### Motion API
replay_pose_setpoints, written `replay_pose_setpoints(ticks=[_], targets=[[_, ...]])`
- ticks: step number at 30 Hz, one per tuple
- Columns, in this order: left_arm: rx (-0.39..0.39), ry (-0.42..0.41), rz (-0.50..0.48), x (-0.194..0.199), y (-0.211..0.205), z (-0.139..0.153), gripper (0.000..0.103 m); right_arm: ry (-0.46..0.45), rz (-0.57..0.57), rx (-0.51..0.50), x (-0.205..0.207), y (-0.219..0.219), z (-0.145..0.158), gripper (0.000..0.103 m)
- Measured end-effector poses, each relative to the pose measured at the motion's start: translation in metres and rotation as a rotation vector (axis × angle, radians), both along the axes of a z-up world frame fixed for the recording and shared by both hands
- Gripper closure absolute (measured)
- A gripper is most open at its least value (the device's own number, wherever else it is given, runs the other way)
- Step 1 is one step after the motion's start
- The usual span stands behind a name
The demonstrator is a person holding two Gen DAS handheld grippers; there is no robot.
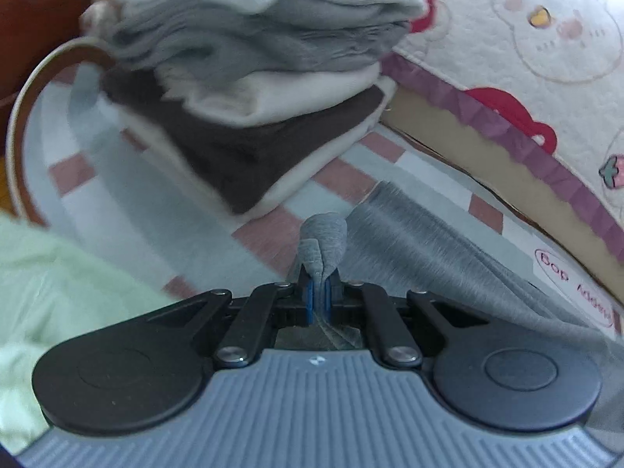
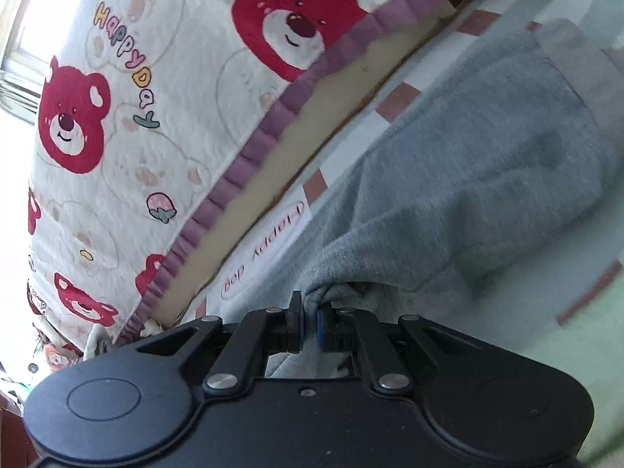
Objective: Fold clothes
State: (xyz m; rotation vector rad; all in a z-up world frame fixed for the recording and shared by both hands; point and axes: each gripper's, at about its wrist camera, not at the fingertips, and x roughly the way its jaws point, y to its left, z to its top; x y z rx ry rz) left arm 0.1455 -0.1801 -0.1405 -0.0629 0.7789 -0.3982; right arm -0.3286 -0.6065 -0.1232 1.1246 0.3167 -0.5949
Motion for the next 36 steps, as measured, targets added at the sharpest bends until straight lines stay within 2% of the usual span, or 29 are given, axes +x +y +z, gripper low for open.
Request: replay_pose_setpoints(ticks=[2,5,10,13,16,21,24,27,32,36], targets=[[0.048,-0.038,-0.035,0.006,-0.019,0.0,0.098,-0.004,-0.006,0.0,0.01,-0.011,-0.002,0.095],[0.091,-0.052,-0.052,0.013,-0.038,-0.006,0.098,-0.003,-0.014,0.009,0.025,-0.029,-0.008,0.095],[0.126,-0.028,-0.054,0.008,-0.039,-0.021,0.098,0.055,0.002,0.019,0.032,-0.031,-0.021,0.095],[0.101,0.01,-0.03,0.005,-0.021,-0.026,0.097,0.051,-0.007,0.041,0.018,-0.025,-0.028,0.095],[0.081,0.018,-0.025,0.001,-0.009,-0.021,0.097,0.011,0.028,-0.001,0.007,-0.018,-0.023,0.095],[0.052,0.008,-0.039,0.01,-0.019,-0.01,0.097,0.024,0.053,-0.021,0.014,-0.023,-0.015,0.095],[0.018,-0.04,-0.055,0.021,-0.034,0.006,0.097,0.017,0.038,-0.04,0.021,-0.029,-0.005,0.095],[0.096,-0.065,-0.107,0.033,-0.062,0.003,0.097,0.07,0.037,-0.051,0.034,-0.042,-0.002,0.095],[0.231,-0.026,-0.159,0.049,-0.1,-0.036,0.097,0.185,0.037,-0.007,0.061,-0.066,-0.026,0.095],[0.293,-0.026,-0.194,0.054,-0.112,-0.054,0.093,0.268,0.069,0.016,0.088,-0.091,-0.037,0.095]])
